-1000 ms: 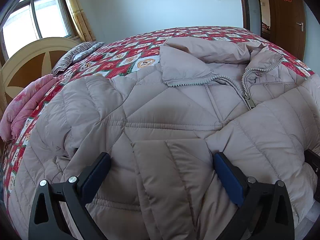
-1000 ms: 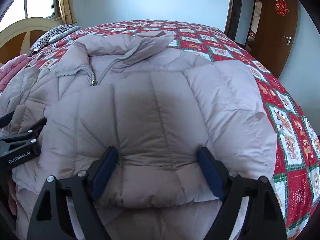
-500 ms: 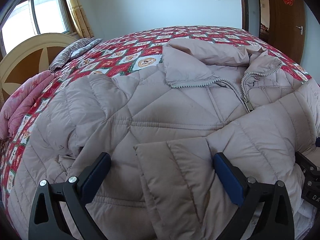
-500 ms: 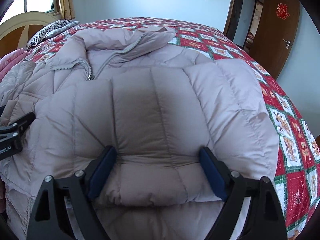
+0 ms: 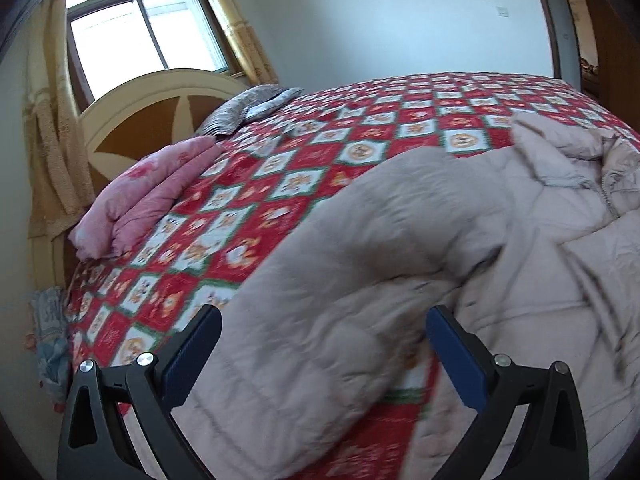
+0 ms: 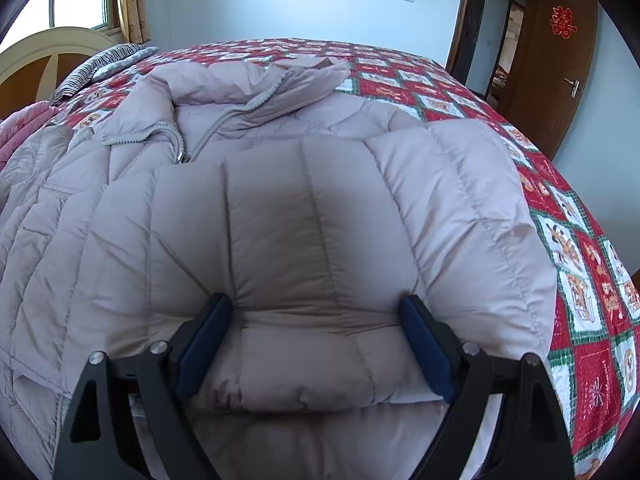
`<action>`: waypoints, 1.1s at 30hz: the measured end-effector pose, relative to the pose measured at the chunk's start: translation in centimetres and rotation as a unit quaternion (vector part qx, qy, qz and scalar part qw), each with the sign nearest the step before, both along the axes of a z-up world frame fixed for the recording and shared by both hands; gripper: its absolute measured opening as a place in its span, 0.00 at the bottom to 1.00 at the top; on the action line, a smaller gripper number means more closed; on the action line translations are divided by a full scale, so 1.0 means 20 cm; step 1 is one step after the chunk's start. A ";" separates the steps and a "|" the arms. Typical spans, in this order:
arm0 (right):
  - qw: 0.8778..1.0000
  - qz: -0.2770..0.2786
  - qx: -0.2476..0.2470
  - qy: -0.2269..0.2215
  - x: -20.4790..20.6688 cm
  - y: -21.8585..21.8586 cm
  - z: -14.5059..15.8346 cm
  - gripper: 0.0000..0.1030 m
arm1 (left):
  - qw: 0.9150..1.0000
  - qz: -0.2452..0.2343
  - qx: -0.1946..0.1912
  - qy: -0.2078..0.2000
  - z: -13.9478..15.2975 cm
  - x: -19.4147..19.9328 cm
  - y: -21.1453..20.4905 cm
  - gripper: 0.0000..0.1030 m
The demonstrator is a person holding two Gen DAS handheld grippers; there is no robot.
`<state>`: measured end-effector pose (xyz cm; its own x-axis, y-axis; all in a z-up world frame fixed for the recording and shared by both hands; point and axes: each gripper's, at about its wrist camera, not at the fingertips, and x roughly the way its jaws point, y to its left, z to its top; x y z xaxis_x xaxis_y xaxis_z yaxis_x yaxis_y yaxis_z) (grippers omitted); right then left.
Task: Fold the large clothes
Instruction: 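Grasp the other sleeve cuff with the left gripper and lift it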
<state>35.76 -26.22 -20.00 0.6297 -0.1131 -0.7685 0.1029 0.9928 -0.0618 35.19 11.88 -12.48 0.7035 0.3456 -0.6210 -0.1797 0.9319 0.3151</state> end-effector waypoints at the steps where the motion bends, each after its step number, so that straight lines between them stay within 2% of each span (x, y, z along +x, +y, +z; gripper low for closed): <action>1: 1.000 0.000 0.001 0.000 0.00 0.00 0.00 0.87 | 1.000 0.019 0.004 0.005 -0.01 -0.02 0.09 0.99; 8: 1.000 0.000 -0.002 -0.004 -0.01 0.00 0.01 0.87 | 0.992 0.125 0.001 0.016 -0.07 -0.23 0.63 0.99; 10: 1.000 -0.001 -0.005 -0.005 -0.01 0.01 0.01 0.87 | 0.989 0.143 -0.021 0.022 -0.10 -0.29 0.74 0.99; 14: 1.000 -0.002 -0.011 -0.007 -0.02 0.01 0.01 0.87 | 0.981 0.164 -0.097 0.032 -0.14 -0.41 0.89 0.99; 20: 1.000 -0.004 -0.020 -0.009 -0.02 0.03 0.01 0.87 | 0.971 0.172 -0.166 0.030 -0.20 -0.50 0.92 0.99; 27: 1.000 -0.006 -0.022 -0.011 -0.02 0.03 0.01 0.88 | 0.975 0.156 -0.158 0.029 -0.26 -0.50 0.85 0.98; 28: 1.000 -0.006 -0.023 -0.010 -0.02 0.03 0.01 0.88 | 0.976 0.151 -0.156 0.023 -0.26 -0.50 0.83 0.86; 29: 1.000 -0.006 -0.023 -0.011 -0.02 0.03 0.01 0.88 | 0.977 0.143 -0.156 0.022 -0.26 -0.50 0.83 0.60; 30: 1.000 -0.006 -0.025 -0.011 -0.02 0.03 0.01 0.88 | 0.978 0.133 -0.160 0.022 -0.25 -0.50 0.82 0.48; 31: 1.000 -0.006 -0.026 -0.010 -0.02 0.04 0.02 0.88 | 0.979 0.120 -0.165 0.021 -0.24 -0.49 0.81 0.28; 32: 1.000 -0.006 -0.025 -0.010 -0.02 0.03 0.02 0.88 | 0.980 0.110 -0.166 0.018 -0.22 -0.50 0.79 0.16; 33: 1.000 -0.005 -0.022 -0.010 -0.02 0.03 0.02 0.88 | 0.982 0.104 -0.158 0.011 -0.19 -0.50 0.78 0.15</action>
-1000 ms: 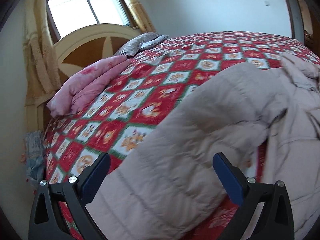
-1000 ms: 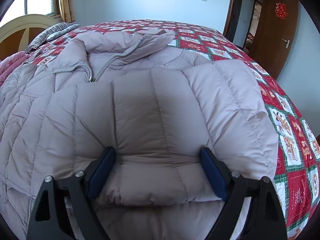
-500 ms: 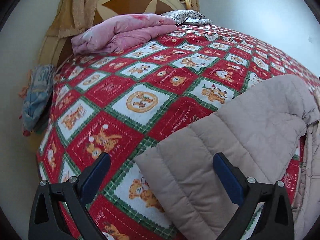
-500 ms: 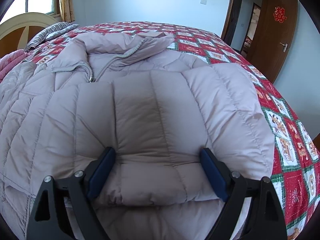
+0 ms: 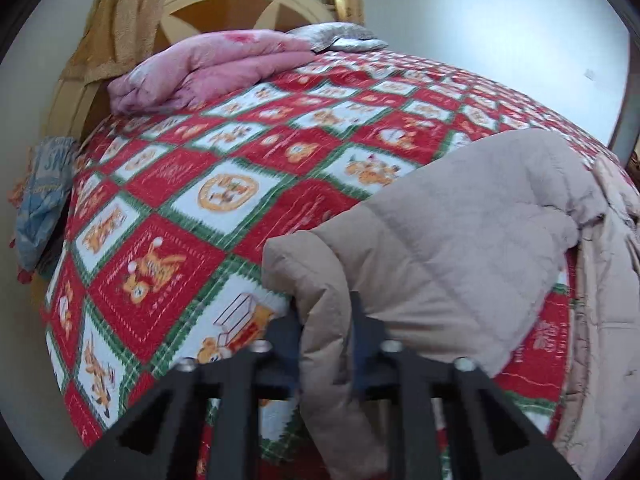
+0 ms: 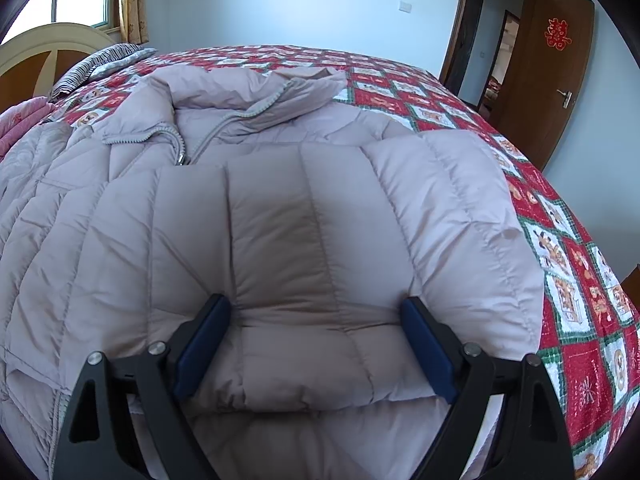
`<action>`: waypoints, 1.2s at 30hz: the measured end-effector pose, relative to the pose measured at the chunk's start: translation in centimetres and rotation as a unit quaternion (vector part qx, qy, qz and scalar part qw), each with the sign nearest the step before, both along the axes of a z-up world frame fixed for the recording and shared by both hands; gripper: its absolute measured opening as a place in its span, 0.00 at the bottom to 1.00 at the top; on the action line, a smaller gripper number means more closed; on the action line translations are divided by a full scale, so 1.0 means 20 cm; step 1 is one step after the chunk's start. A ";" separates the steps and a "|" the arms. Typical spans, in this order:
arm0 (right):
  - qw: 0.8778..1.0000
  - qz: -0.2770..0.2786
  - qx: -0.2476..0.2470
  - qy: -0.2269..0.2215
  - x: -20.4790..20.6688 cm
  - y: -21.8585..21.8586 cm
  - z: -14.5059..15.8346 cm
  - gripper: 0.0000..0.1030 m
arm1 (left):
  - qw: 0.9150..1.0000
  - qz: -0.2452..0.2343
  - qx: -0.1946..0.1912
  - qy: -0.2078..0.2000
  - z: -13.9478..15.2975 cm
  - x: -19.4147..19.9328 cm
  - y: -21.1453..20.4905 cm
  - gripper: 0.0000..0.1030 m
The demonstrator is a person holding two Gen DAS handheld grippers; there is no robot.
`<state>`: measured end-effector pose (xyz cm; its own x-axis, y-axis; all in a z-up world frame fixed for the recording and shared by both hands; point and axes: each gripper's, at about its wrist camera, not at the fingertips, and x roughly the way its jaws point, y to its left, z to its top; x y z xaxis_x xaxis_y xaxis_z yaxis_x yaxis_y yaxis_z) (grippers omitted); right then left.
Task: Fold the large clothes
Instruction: 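Grasp the other sleeve cuff with the left gripper and lift it, then fold the held sleeve across the jacket front with the left gripper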
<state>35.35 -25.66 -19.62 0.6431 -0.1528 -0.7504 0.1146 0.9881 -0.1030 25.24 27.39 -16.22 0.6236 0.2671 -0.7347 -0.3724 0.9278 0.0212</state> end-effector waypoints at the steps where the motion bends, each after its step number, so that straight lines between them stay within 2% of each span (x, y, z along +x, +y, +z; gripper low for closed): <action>1: 1.000 0.001 0.005 0.000 0.00 -0.01 0.01 0.88 | 1.000 -0.004 0.011 -0.011 0.04 -0.01 -0.02 0.13; 10: 0.998 0.021 0.030 -0.052 -0.24 -0.04 0.20 0.88 | 0.990 -0.026 0.052 -0.125 0.59 -0.04 -0.04 0.10; 15: 0.997 0.033 0.037 -0.063 -0.37 -0.05 0.25 0.88 | 0.987 -0.025 0.037 -0.155 0.81 0.02 -0.01 0.10; 20: 0.996 0.037 0.041 -0.064 -0.48 -0.08 0.25 0.88 | 0.981 -0.059 0.026 -0.181 0.98 0.03 -0.14 0.10; 26: 0.997 0.033 0.044 -0.055 -0.53 -0.12 0.20 0.88 | 0.969 -0.108 0.025 -0.221 1.23 0.06 -0.37 0.09; 31: 0.997 0.027 0.054 -0.053 -0.56 -0.15 0.16 0.88 | 0.960 -0.175 0.033 -0.215 1.28 0.16 -0.68 0.09; 36: 0.996 0.020 0.063 -0.058 -0.62 -0.17 0.14 0.88 | 0.953 -0.233 0.032 -0.191 1.14 0.27 -1.04 0.09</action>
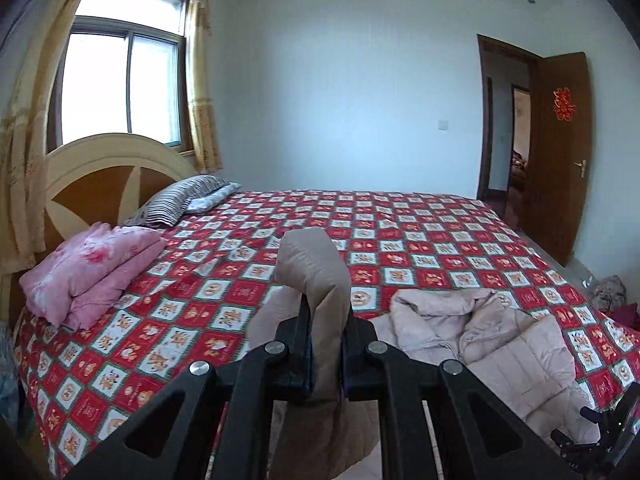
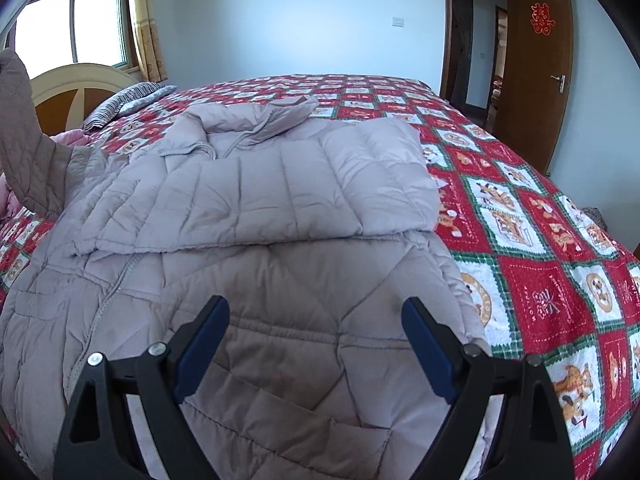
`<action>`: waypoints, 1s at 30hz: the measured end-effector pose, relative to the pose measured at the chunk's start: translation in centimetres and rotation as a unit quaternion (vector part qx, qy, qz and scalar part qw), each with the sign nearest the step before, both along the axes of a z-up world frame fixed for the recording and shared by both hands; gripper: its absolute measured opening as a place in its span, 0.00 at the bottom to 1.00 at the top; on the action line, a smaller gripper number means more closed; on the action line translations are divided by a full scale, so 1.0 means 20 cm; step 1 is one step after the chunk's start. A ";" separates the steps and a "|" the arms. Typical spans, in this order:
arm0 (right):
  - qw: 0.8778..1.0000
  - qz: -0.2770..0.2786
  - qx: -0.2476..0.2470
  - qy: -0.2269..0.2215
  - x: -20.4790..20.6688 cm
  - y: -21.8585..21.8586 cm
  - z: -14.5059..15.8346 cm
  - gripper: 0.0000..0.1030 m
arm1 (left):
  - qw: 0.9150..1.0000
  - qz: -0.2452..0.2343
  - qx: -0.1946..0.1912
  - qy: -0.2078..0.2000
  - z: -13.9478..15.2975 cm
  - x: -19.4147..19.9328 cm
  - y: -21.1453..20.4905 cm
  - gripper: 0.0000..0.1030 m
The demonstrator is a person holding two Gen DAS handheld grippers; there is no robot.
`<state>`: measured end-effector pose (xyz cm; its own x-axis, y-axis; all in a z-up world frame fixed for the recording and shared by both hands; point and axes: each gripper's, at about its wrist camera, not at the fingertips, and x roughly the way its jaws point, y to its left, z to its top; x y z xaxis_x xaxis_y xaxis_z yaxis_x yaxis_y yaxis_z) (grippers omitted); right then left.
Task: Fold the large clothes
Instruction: 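Fold the held sleeve across the jacket front with the left gripper, then release the sleeve and smooth it flat with the left gripper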
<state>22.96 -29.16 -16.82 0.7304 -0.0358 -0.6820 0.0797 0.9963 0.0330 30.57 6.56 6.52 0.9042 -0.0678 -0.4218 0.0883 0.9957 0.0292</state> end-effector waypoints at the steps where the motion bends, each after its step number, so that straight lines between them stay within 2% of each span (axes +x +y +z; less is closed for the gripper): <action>1: 1.000 0.000 0.001 0.000 -0.01 0.00 0.00 0.88 | 1.000 -0.012 0.005 0.006 -0.04 0.02 -0.08 0.09; 7: 0.999 -0.018 0.032 0.004 -0.03 -0.07 -0.06 0.88 | 0.996 -0.081 0.029 0.038 -0.25 0.08 -0.53 0.10; 14: 0.999 -0.022 0.035 -0.003 -0.04 -0.08 -0.10 0.89 | 0.984 -0.155 0.066 0.061 -0.48 0.10 -0.98 0.10; 18: 0.999 -0.020 0.036 -0.004 -0.05 -0.08 -0.12 0.90 | 0.978 -0.181 0.076 0.076 -0.59 0.12 -1.15 0.10; 24: 0.999 -0.019 0.033 -0.006 -0.05 -0.07 -0.13 0.92 | 0.973 -0.195 0.089 0.087 -0.73 0.17 -1.27 0.13; 27: 0.999 -0.020 0.031 -0.007 -0.05 -0.07 -0.13 0.92 | 0.970 -0.204 0.087 0.098 -0.79 0.20 -1.30 0.27; 28: 0.999 -0.020 0.031 -0.007 -0.05 -0.07 -0.13 0.92 | 0.971 -0.202 0.084 0.099 -0.80 0.20 -1.31 0.43; 29: 0.999 -0.020 0.029 -0.007 -0.05 -0.07 -0.13 0.92 | 0.971 -0.200 0.081 0.098 -0.81 0.20 -1.30 0.64; 30: 0.999 -0.020 0.028 -0.007 -0.05 -0.07 -0.13 0.92 | 0.972 -0.200 0.077 0.093 -0.81 0.19 -1.30 0.73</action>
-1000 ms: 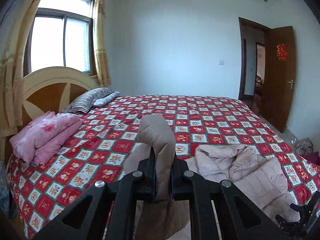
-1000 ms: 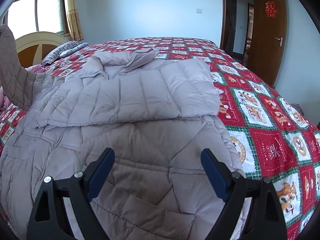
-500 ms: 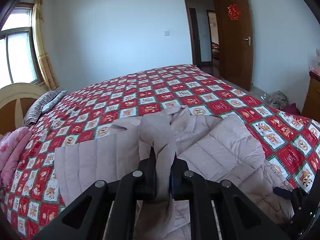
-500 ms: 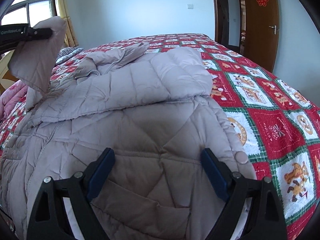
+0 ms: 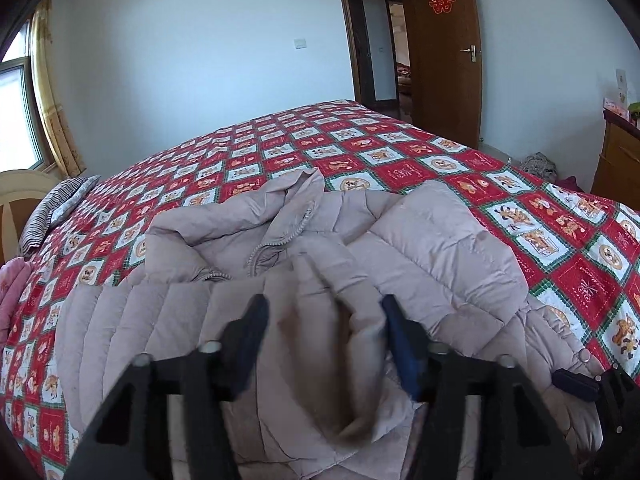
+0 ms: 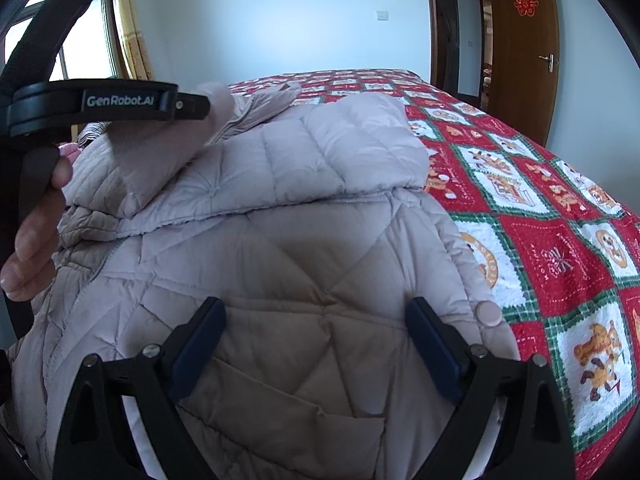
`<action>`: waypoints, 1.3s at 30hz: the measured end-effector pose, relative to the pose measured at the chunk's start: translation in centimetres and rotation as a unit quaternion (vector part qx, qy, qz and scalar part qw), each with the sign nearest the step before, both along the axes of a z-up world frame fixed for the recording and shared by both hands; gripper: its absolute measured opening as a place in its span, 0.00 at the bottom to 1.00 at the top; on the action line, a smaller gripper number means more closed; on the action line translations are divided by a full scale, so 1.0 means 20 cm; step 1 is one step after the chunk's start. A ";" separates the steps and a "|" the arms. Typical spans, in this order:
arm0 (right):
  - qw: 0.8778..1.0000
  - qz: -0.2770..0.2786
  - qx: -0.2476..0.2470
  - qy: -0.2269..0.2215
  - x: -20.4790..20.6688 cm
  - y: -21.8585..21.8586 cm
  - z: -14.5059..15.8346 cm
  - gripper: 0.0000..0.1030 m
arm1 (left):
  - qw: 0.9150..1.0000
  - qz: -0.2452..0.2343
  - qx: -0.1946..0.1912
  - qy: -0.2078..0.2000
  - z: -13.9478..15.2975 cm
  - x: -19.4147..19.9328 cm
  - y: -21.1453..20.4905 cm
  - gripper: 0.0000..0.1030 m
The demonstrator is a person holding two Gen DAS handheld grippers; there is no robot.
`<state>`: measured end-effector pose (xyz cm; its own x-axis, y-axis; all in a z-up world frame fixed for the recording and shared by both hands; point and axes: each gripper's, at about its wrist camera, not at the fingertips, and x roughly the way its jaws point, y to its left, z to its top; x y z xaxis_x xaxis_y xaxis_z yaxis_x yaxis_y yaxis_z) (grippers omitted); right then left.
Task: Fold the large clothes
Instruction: 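Release the sleeve and smooth it flat with the left gripper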
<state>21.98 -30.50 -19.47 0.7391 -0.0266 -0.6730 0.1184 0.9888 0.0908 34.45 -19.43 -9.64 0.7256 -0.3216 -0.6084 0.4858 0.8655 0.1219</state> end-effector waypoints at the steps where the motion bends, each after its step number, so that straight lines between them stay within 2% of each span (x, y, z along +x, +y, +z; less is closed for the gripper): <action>1: 1.000 0.000 -0.001 0.000 0.00 0.00 0.00 0.92 | 1.000 -0.001 -0.009 -0.005 0.01 -0.01 0.01 0.83; 3: 1.000 -0.001 -0.003 -0.001 0.00 0.01 0.00 0.92 | 1.000 -0.013 -0.025 -0.008 0.03 -0.02 0.03 0.83; 7: 1.000 0.000 -0.003 0.001 0.00 0.01 0.00 0.93 | 0.999 -0.007 -0.030 -0.021 0.06 -0.03 0.13 0.83; 12: 1.000 0.003 0.011 0.006 0.01 -0.02 0.01 0.93 | 0.998 0.061 -0.020 -0.017 0.03 0.08 0.39 0.84; 15: 1.000 -0.001 0.019 0.007 0.02 -0.02 0.05 0.93 | 0.995 0.103 -0.015 0.004 -0.04 0.16 0.55 0.84; 18: 0.999 -0.002 0.049 -0.006 0.04 -0.02 0.13 0.93 | 0.991 0.133 -0.010 0.024 -0.14 0.20 0.65 0.84; 21: 0.997 0.015 0.073 -0.007 0.14 0.02 0.21 0.93 | 0.988 0.148 -0.014 0.040 -0.21 0.23 0.69 0.84; 25: 0.997 0.034 0.070 0.000 0.35 0.08 0.25 0.91 | 0.988 0.150 -0.009 0.034 -0.25 0.21 0.68 0.84; 27: 0.995 0.040 0.088 0.025 0.47 0.09 0.20 0.76 | 0.988 0.149 -0.008 0.030 -0.25 0.19 0.67 0.84; 29: 0.988 0.059 0.125 0.063 0.56 0.10 0.14 0.31 | 0.989 0.147 -0.010 0.033 -0.24 0.19 0.68 0.84; 30: 0.986 0.065 0.140 0.070 0.57 0.10 0.12 0.23 | 0.989 0.146 -0.012 0.034 -0.23 0.18 0.70 0.84; 32: 0.986 0.064 0.140 0.060 0.53 0.09 0.13 0.15 | 0.988 0.148 -0.016 0.027 -0.20 0.18 0.75 0.84; 35: 0.990 0.042 0.128 0.043 0.46 0.03 0.15 0.13 | 0.986 0.169 -0.003 0.011 -0.17 0.19 0.83 0.84; 37: 0.992 0.023 0.120 0.040 0.42 -0.01 0.15 0.13 | 0.982 0.187 0.001 0.018 -0.19 0.23 0.88 0.84; 39: 0.992 0.020 0.118 0.047 0.42 -0.03 0.12 0.13 | 0.979 0.198 -0.012 0.038 -0.21 0.26 0.94 0.84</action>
